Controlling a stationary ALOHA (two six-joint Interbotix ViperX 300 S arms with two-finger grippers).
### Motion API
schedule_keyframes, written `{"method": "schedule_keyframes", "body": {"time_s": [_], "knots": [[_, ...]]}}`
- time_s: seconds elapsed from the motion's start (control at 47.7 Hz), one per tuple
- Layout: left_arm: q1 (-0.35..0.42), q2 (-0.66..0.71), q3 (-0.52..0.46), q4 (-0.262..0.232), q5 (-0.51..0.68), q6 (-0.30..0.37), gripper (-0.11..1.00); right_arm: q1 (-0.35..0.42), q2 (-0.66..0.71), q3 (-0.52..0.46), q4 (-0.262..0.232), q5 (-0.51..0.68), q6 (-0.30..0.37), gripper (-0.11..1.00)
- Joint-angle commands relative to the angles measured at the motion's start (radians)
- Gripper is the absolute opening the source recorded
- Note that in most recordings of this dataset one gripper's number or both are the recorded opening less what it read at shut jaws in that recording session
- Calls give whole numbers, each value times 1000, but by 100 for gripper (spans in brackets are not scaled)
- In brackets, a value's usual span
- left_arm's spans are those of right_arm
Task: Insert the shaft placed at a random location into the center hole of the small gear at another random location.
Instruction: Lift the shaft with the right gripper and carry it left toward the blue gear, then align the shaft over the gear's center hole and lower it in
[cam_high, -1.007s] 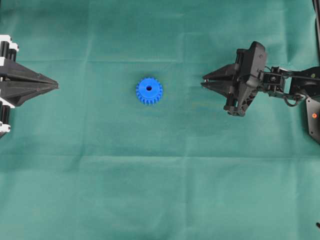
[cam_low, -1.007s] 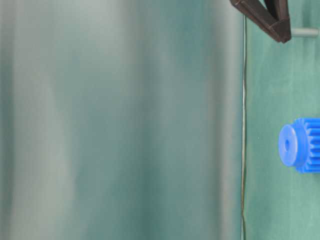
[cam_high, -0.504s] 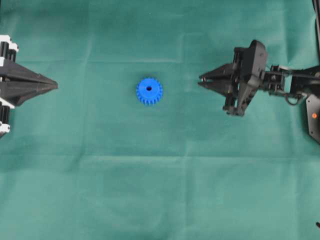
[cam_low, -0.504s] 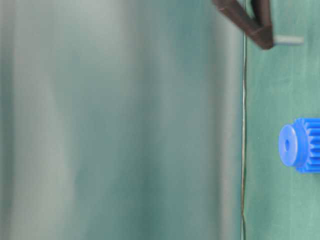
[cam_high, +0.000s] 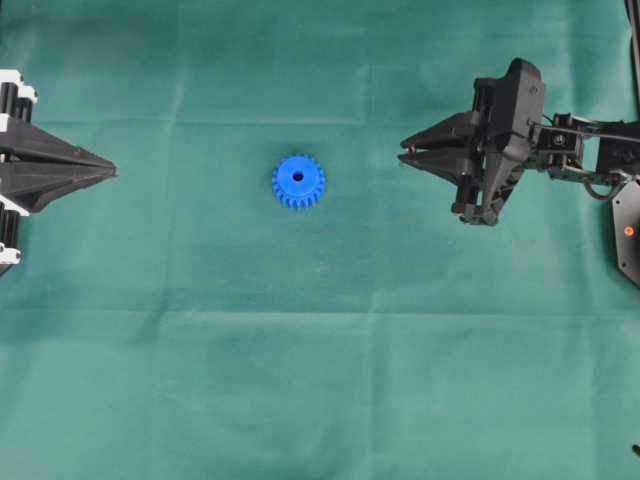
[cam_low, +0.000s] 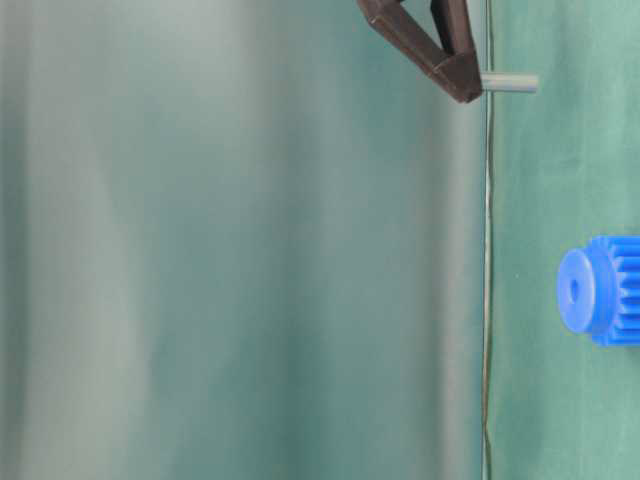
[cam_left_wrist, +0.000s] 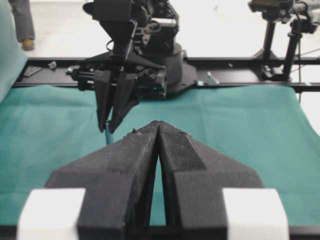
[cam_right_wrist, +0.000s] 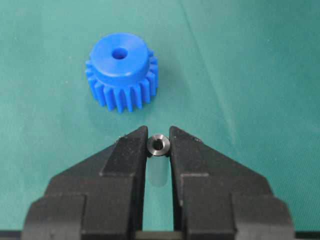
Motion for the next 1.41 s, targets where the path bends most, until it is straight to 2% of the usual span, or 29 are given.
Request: {"method": "schedule_keyframes", "body": {"time_s": [0.0,0.713,0.965,1.385], "knots": [[-2,9,-25,5,-5,-2,0,2,6,-38,-2,-6,-15,13],[-2,8,-26,3,-5,-5,0,61,265,-394,-2,58,-14,13],[-2,2,-26,3,-5,-5,0,63,301,-428,-2,60,-14,13],[-2,3,-26,3,-5,-5,0,61,374,-431,2,21,-11,14]]}}
